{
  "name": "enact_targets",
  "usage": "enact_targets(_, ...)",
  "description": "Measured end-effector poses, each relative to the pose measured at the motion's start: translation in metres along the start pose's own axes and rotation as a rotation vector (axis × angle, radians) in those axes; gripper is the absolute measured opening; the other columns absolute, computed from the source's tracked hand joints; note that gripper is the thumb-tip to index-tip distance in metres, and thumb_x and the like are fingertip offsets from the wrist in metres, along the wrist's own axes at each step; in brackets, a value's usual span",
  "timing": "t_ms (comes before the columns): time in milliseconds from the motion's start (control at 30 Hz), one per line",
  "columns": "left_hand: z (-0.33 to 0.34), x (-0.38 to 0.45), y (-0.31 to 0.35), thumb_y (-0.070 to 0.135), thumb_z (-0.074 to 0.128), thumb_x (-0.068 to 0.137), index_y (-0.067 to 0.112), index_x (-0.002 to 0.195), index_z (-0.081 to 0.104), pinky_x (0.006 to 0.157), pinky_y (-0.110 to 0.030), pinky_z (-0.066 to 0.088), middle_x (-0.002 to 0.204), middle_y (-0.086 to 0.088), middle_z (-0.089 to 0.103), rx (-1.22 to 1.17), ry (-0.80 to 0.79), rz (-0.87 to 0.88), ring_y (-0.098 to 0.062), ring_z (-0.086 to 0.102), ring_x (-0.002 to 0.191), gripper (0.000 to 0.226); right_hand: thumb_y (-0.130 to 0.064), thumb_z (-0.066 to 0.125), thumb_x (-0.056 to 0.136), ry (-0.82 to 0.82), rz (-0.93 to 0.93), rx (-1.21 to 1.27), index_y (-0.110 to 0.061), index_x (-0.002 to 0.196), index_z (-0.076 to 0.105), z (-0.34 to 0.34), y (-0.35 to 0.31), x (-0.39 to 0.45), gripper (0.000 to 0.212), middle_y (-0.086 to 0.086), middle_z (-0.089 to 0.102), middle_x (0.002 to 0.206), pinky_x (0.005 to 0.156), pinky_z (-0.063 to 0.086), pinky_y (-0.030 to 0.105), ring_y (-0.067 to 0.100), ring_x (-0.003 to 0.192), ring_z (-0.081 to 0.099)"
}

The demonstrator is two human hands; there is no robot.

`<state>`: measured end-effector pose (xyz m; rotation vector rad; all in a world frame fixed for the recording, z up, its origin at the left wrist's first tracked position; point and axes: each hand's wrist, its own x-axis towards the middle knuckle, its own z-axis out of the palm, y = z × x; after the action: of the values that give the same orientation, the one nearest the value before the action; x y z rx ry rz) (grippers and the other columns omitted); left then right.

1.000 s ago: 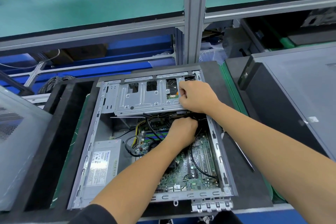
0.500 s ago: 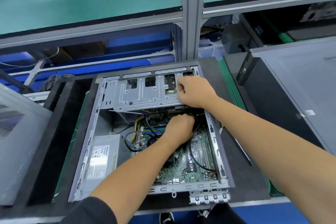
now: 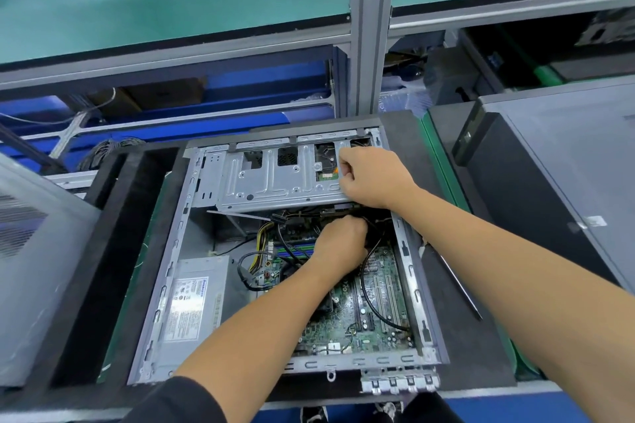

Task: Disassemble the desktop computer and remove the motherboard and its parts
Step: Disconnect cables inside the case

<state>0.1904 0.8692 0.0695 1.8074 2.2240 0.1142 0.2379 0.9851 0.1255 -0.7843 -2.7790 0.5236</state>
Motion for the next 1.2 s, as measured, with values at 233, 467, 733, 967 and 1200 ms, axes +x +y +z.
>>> enact_targets(233, -0.001, -0.001, 0.001, 0.001, 0.06, 0.074, 0.005, 0.078, 0.055, 0.06, -0.035, 0.037, 0.089, -0.02, 0.063, 0.098, -0.019, 0.072, -0.04, 0.062, 0.082, 0.007, -0.016, 0.048, 0.08, 0.012, -0.007, 0.001, -0.019, 0.077, 0.047, -0.001, 0.001, 0.0, 0.004, 0.001, 0.058, 0.073, 0.052, 0.031, 0.029, 0.023, 0.064, 0.048)
enact_targets(467, 0.0, 0.0, -0.001, 0.006, 0.059, 0.075, 0.009, 0.078, 0.051, 0.059, -0.034, 0.035, 0.089, -0.02, 0.062, 0.098, -0.009, 0.082, -0.039, 0.061, 0.081, 0.009, -0.016, 0.048, 0.079, 0.002, -0.004, 0.016, -0.021, 0.076, 0.045, 0.0, 0.002, 0.001, 0.006, -0.003, 0.055, 0.069, 0.049, 0.026, 0.027, 0.018, 0.059, 0.043)
enact_targets(733, -0.008, -0.007, -0.002, 0.004, 0.054, 0.081, 0.004, 0.101, 0.055, 0.06, -0.034, 0.036, 0.096, -0.02, 0.063, 0.066, -0.078, 0.07, -0.039, 0.061, 0.087, 0.02, -0.017, 0.048, 0.08, 0.002, -0.004, 0.015, -0.023, 0.074, 0.043, -0.002, 0.0, 0.001, 0.009, -0.004, 0.055, 0.07, 0.05, 0.027, 0.027, 0.015, 0.058, 0.042)
enact_targets(967, -0.022, -0.029, -0.026, 0.003, 0.049, 0.084, 0.01, 0.099, 0.067, 0.078, -0.035, 0.048, 0.101, -0.009, 0.068, -0.113, -0.13, 0.165, -0.026, 0.055, 0.099, 0.025, -0.017, 0.048, 0.079, 0.006, -0.009, -0.011, -0.024, 0.071, 0.04, -0.002, -0.002, 0.0, 0.013, -0.005, 0.052, 0.066, 0.048, 0.024, 0.027, 0.013, 0.056, 0.041)
enact_targets(1200, -0.026, -0.046, -0.053, 0.011, 0.05, 0.089, 0.004, 0.095, 0.068, 0.081, -0.038, 0.049, 0.099, -0.011, 0.065, -0.118, 0.138, -0.069, -0.029, 0.054, 0.101, 0.021, -0.016, 0.046, 0.08, 0.019, 0.0, -0.037, -0.022, 0.072, 0.04, -0.002, -0.004, -0.002, 0.012, -0.005, 0.048, 0.064, 0.048, 0.022, 0.028, 0.015, 0.055, 0.04)
